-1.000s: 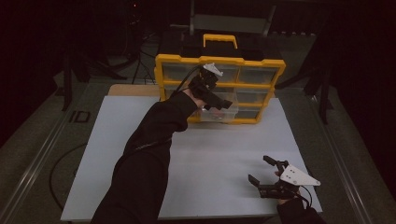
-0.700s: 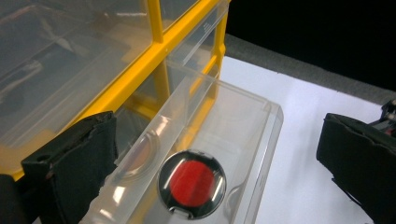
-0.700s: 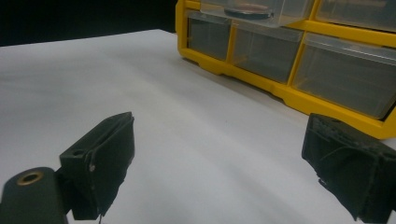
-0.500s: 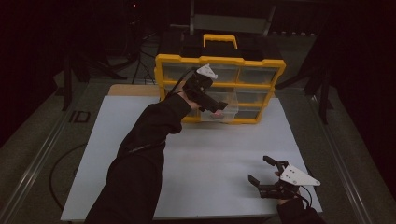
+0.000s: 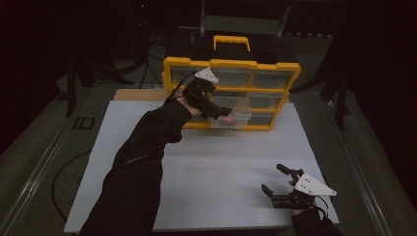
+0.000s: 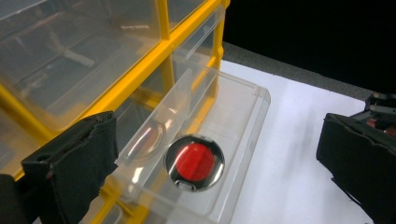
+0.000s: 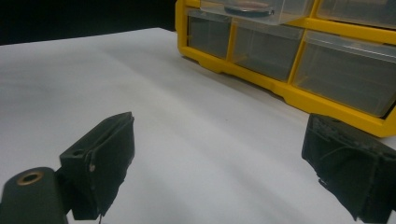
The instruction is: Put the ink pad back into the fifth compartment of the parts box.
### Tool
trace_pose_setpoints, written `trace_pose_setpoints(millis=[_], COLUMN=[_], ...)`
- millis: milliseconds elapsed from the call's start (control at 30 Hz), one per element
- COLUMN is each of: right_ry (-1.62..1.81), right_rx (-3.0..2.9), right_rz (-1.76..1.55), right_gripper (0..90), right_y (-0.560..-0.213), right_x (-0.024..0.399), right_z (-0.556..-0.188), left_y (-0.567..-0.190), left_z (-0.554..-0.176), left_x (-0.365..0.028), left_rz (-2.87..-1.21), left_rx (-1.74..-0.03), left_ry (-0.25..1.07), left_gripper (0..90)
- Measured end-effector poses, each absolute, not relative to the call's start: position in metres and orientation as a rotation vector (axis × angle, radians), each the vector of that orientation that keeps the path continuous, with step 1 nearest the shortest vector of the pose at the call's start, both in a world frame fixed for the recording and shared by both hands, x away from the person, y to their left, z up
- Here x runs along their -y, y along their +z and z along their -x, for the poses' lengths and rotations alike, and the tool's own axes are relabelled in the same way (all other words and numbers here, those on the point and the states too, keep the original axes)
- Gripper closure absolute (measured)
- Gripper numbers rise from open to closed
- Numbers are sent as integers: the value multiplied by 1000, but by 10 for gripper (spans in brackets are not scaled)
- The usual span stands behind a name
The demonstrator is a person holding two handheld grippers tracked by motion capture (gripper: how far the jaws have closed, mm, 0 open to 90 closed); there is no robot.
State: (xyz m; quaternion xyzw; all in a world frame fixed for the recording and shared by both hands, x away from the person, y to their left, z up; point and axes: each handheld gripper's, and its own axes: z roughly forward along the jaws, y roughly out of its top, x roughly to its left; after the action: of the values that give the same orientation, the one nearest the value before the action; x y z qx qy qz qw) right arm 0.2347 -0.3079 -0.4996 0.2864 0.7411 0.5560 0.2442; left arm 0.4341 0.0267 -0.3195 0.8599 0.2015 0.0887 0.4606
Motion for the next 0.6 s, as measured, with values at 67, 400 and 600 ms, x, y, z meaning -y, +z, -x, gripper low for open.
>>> trace_pose_setpoints(millis=[67, 400, 600], right_ry=[1524, 1511, 1509], right_rx=[-2018, -2022, -2023], right_rz=[-782, -772, -771], right_gripper=[96, 96, 96], right_y=[-499, -498, -498], right_x=[308, 307, 307], right_z=[-234, -235, -235], left_y=[-321, -326, -324], left_z=[-432, -422, -415], left_x=[-33, -49, -59], left_rz=[-2112, -2081, -2063], left_rx=[-497, -490, -485], left_ry=[221, 217, 230], left_gripper=[0, 0, 0])
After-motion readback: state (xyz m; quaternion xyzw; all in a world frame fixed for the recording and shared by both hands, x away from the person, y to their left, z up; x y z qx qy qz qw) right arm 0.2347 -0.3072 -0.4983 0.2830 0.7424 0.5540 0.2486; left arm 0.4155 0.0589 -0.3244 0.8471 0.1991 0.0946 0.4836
